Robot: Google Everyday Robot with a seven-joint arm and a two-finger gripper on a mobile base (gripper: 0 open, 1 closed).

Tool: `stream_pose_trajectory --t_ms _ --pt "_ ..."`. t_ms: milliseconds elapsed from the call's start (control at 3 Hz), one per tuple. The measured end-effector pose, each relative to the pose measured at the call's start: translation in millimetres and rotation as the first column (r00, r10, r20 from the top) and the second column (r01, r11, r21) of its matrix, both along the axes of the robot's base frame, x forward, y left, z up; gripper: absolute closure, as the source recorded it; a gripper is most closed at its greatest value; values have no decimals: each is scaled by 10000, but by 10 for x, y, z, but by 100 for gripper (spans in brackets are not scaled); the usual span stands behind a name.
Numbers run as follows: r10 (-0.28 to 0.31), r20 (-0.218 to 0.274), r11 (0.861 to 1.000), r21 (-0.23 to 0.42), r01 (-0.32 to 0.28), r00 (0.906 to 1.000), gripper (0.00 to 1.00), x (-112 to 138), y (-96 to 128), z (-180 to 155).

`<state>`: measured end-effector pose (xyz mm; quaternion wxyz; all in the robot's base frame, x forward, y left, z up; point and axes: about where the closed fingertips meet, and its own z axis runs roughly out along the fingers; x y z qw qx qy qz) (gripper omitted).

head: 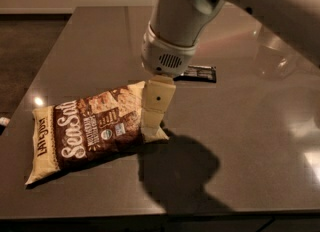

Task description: Move brown chip bag near rxbar chocolate

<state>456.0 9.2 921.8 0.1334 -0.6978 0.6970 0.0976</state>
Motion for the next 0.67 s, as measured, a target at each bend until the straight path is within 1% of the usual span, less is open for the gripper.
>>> stream_pose_trajectory --t_ms 333,667 --pt "237 -58 9997 -106 -238 9997 0 45 229 -89" --pt "283 -13 9994 -213 -284 9996 0 89 419 -188"
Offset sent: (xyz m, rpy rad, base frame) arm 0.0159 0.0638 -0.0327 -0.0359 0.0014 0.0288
